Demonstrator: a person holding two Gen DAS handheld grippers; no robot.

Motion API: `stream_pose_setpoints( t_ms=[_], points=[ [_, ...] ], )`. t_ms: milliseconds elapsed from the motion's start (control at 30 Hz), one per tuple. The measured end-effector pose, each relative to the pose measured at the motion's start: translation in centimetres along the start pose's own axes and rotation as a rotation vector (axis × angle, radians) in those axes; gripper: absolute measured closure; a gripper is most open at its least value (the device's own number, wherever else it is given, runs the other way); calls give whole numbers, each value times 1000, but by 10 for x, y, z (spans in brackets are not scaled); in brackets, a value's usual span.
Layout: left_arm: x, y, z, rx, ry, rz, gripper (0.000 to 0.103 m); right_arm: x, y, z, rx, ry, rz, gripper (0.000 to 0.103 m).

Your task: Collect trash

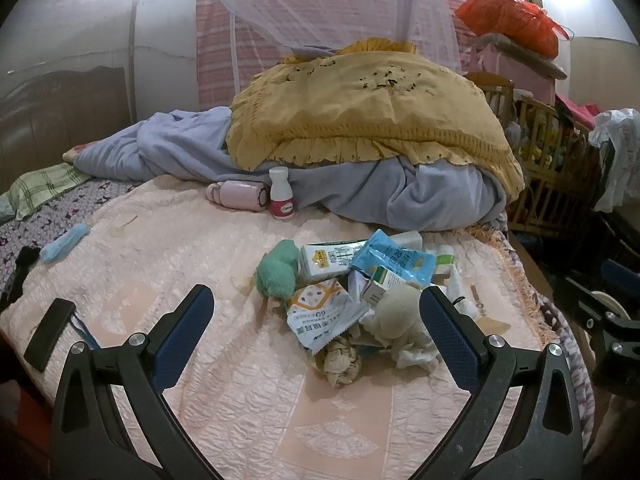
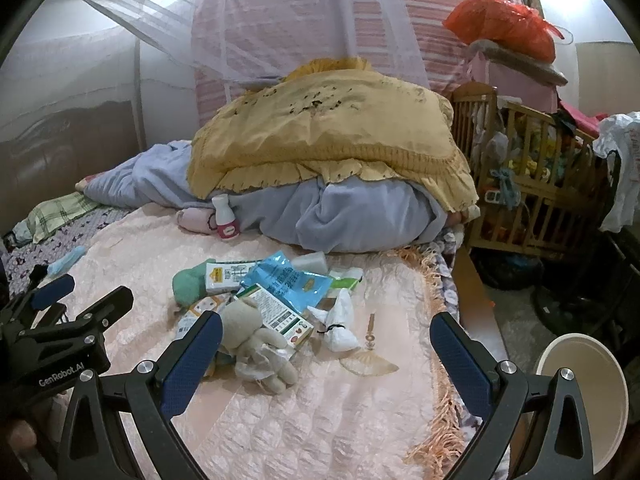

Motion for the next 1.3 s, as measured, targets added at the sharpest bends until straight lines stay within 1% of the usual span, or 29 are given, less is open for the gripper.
stream_pose_setpoints(
  t_ms=[467,700,833,1000,1167,1233,1300],
  points=[
    [10,-9,0,-3,8,-22,1,11,-6,-3,-9,12,-26,0],
    [20,-16,-3,-6,13,-54,1,22,-12,-1,-8,24,-61,0],
    [25,-23,-11,-3,10,-79,1,29,-18,-3,-13,58,-95,0],
    [31,-34,-30,13,12,-124,1,39,-27,-5,-17,105,-144,13],
    [34,-43,-47,25,-3,-165,1,55,-35,-11,-10,185,-200,23],
    [36,-47,-50,44,-9,-179,1,63,-40,-16,-22,205,-223,31],
    [39,-51,-51,59,-24,-193,1,71,-44,-21,-32,236,-245,44]
  ],
)
Point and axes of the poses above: each gripper's, at about its wrist camera, not at the fingertips, and x roughly the way its jaws point, z to its right, y to its top, the point moved 5 cm from there along x, roughly the way its jaws point, and after that the axes turned 1 degree about x, right-handed, at the moved point
